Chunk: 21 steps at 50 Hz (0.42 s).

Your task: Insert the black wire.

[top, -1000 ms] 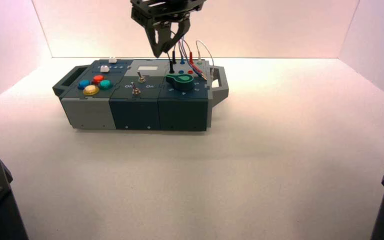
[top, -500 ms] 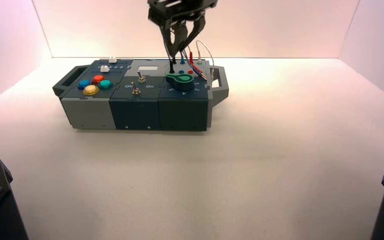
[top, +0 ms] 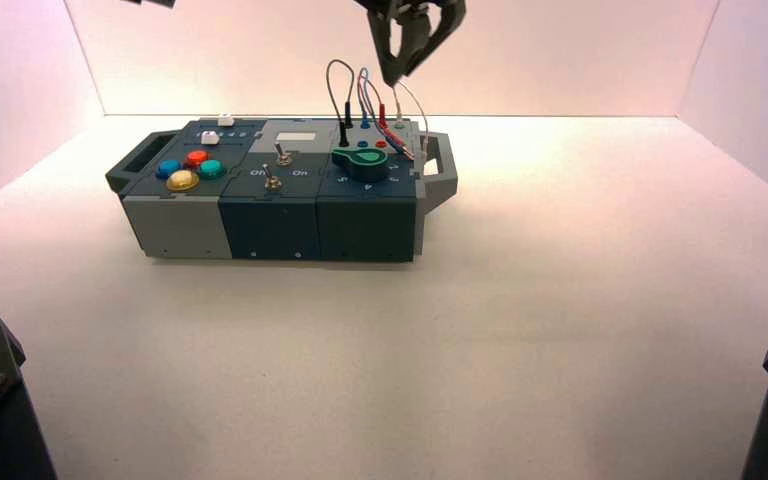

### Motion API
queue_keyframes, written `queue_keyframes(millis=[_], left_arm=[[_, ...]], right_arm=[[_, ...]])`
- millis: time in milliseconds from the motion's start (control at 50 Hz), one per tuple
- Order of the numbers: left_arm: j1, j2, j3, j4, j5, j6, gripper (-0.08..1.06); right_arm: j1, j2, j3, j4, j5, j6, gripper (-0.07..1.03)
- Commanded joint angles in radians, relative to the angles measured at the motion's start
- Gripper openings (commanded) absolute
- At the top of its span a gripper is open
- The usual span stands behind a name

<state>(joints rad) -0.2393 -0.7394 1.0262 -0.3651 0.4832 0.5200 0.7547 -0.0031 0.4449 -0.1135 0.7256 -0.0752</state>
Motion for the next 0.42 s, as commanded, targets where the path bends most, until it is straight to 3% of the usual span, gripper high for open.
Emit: queue_keyframes(millis=[20,200,420], left_arm=[[0.003,0.029,-0.011,0.002,-0.015,0.005,0.53],[0.003,0.063,-0.011,0.003,-0.015,0.006,0.53],[0.005,0.066,-0.011,0.029,-0.023,0.006,0.53]], right_arm=[[-0.005,-0.049,0.003,-0.003,-0.006,-0.002,0.36],[-0.006,-0.069,0.015,-0.003,-0.009,-0.002,0.36],[-0.008,-0.074,0.011,0.0,-0.008,0.002,0.36]])
